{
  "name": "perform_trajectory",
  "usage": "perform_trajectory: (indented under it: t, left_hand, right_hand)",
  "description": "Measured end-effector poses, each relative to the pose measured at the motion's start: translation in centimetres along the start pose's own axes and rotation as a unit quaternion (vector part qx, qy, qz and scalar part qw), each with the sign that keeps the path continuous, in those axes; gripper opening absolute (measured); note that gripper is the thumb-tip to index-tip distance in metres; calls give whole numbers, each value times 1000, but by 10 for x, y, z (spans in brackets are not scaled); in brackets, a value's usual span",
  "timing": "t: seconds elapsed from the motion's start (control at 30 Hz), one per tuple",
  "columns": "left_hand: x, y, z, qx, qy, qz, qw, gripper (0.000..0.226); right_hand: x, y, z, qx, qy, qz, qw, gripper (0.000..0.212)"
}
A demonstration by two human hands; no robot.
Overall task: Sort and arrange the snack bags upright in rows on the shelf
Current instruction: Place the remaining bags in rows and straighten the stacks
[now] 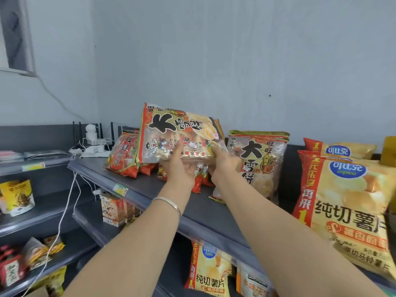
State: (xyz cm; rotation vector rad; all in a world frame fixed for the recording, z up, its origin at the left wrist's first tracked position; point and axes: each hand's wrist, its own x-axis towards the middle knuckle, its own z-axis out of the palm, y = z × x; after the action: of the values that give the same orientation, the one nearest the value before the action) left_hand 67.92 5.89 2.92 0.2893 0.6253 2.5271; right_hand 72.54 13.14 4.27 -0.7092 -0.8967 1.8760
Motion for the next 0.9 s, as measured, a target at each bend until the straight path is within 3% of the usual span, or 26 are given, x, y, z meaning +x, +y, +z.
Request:
perform_trajectory:
  t: [0.1,0.2,0.3,0.4,0.5,0.67,0.73,0.83,0.9]
  left_hand:
    - [23,9,-4,56,6,0,998,51]
    - [51,25,-9,55,6,18,998,56]
    - [82,43,-16,68,-14,45,997,53]
    - [109,51,-25,97,-38,29,994,63]
    - [131,48,-32,178,-57,50,981,71]
    - [156,23,-38,283,-138,66,947,64]
    - [165,2,-40,309,-173,51,934,65]
    - [164,-36,-36,334,-200,20,921,73]
    - [156,-61,-33,339,-226,-9,913,72]
  right_hand:
    - [13,-2,4,-182,34,-17,983,86]
    - [28,-6,8,-396,77,-202,893,72]
    - [43,-19,13,-456,81,-360,810,56]
    - [57,-24,26,-492,58,-387,778,57]
    - [68,-17,36,-524,32,-356,773,67]
    - [83,-5,19,-486,22,-271,831,91]
    - [90,-6,3,-469,55,-250,845,89]
    - [93,-10,-28,-448,143,-258,844,73]
    - [91,-12,-50,-432,200,-272,836,74]
